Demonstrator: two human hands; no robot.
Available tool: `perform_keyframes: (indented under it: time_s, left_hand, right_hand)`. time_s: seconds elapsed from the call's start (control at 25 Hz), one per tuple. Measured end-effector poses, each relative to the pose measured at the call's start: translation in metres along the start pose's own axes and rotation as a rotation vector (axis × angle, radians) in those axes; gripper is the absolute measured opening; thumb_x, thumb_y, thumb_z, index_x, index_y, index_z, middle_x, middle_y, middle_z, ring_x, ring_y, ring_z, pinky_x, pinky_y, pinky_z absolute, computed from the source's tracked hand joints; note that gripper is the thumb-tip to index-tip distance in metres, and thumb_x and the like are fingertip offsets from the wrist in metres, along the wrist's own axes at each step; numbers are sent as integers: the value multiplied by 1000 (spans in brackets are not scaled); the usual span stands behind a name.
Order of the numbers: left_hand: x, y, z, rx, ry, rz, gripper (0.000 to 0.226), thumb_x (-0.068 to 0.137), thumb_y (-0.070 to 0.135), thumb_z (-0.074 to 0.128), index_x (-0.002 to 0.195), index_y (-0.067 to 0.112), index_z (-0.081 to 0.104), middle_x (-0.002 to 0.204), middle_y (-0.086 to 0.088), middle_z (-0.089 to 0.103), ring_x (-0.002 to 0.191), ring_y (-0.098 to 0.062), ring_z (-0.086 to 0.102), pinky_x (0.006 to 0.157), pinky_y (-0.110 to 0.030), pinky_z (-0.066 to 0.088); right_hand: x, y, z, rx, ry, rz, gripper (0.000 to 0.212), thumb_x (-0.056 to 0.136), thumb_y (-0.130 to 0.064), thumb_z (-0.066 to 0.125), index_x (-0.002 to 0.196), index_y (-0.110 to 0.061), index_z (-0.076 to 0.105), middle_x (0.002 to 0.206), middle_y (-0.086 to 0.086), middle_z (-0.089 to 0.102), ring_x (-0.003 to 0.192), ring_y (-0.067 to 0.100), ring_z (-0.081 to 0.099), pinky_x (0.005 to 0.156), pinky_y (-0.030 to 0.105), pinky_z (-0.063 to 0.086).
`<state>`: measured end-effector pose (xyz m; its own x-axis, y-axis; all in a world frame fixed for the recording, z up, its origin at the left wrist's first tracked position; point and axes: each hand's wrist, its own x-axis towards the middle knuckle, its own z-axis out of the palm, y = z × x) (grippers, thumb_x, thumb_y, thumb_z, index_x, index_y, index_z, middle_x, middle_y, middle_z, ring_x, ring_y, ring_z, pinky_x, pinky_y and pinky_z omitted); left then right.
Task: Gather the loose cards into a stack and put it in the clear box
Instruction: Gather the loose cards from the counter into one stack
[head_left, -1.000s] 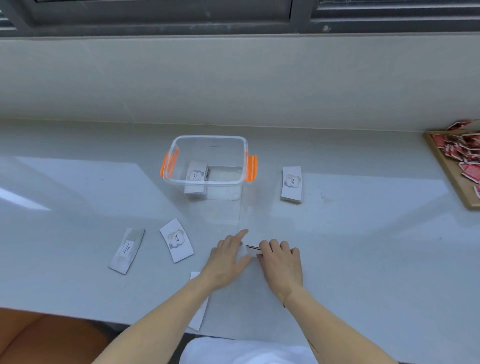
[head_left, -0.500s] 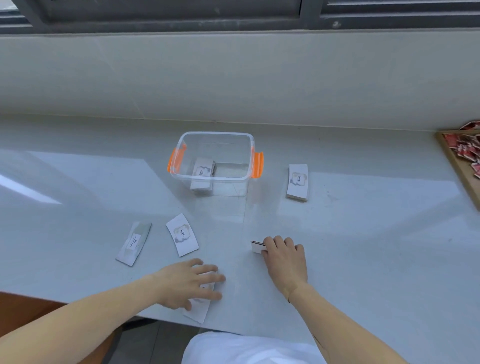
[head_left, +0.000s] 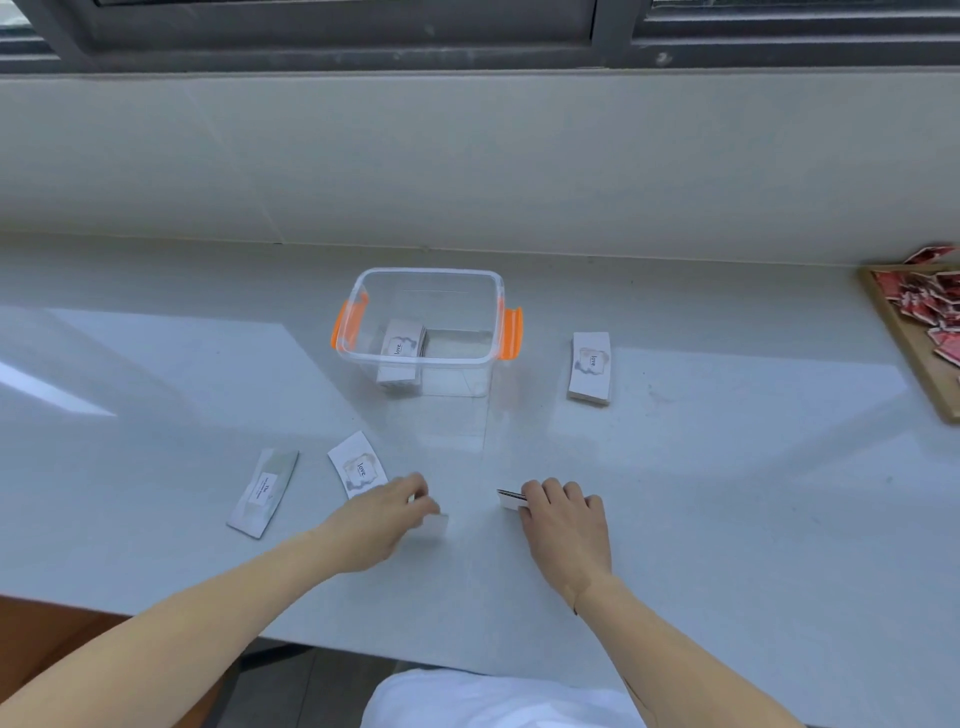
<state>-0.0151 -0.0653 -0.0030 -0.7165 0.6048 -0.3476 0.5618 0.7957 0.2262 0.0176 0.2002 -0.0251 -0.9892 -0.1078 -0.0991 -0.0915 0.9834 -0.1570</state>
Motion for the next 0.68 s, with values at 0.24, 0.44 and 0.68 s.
perform_keyframes:
  time_s: [0.24,0.44,0.68]
  left_hand:
    - [59,28,-22,-145,98,-169,37,103,21,33,136,37,40,121,1,50,103,-27,54,82,-47,47]
    - [85,62,-21,-218,-105,-81,37,103,28,28,137,42,34,122,0,50,110,-25,53,90,-48,44]
    - [92,97,-20,-413,-207,-68,39,77,32,42,114,23,51,108,0,59,98,-25,57,89,-47,47]
  right_hand:
    - [-2,1,4,43,-56,8,49,91,-34,49,138,-21,39,119,-4,57,102,25,53,77,38,40]
    - [-7,-2,-1,138,22,34,79,81,-31,66,148,-14,27,136,3,52,116,26,53,88,41,49]
    - [-3,-1,1,96,-50,35,78,88,-21,47,151,-14,0,155,9,24,140,32,23,115,48,23]
